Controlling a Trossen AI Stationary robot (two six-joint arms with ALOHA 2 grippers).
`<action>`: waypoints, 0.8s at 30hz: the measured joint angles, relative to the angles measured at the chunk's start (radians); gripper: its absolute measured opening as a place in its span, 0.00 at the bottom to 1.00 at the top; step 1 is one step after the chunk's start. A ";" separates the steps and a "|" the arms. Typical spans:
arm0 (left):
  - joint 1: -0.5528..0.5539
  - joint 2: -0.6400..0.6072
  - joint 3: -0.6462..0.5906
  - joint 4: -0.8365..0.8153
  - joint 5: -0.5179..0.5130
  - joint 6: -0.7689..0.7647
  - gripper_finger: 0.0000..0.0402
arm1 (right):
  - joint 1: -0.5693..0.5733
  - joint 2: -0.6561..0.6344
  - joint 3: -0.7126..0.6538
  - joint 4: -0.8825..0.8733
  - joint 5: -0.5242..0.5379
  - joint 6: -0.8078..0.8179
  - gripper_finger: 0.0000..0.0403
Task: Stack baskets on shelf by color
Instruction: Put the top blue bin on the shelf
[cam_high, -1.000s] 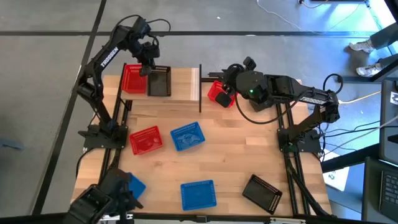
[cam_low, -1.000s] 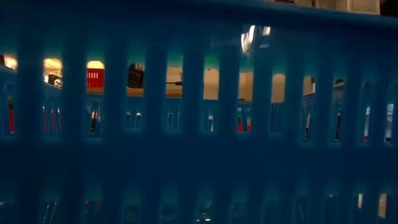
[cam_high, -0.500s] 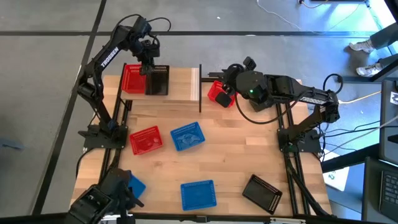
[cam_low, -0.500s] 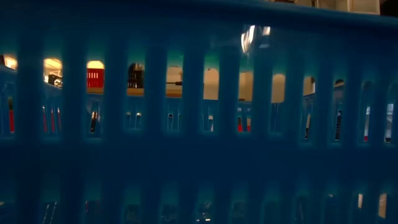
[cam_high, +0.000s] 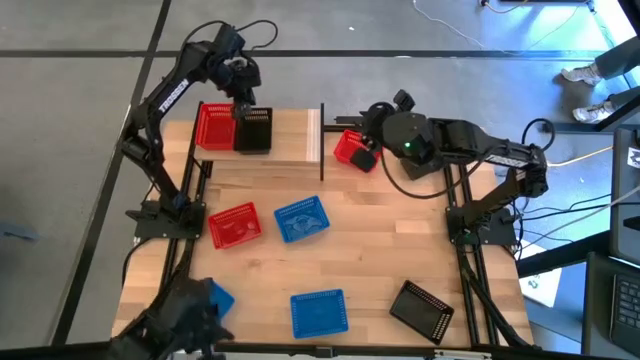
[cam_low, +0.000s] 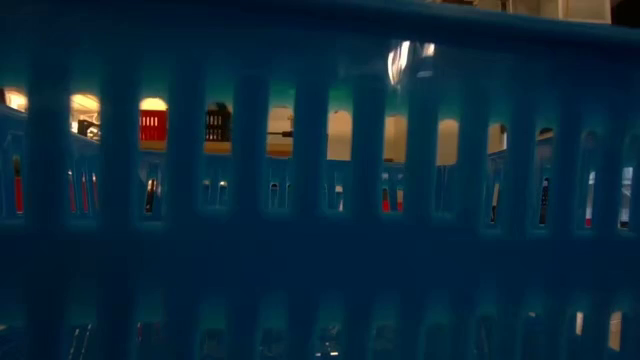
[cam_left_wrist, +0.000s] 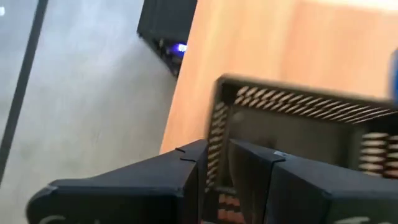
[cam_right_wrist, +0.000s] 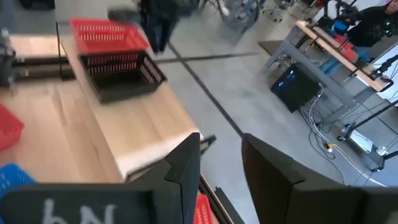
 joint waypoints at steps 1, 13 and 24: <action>-0.013 -0.015 0.000 -0.003 0.024 -0.013 0.14 | -0.004 -0.009 0.000 -0.031 -0.023 -0.001 0.29; -0.343 -0.223 0.001 -0.056 0.262 -0.223 0.14 | -0.045 -0.074 -0.004 -0.371 -0.632 -0.169 0.29; -0.657 -0.341 0.001 -0.057 0.225 -0.518 0.14 | -0.045 -0.072 -0.177 -0.311 -0.902 -0.366 0.29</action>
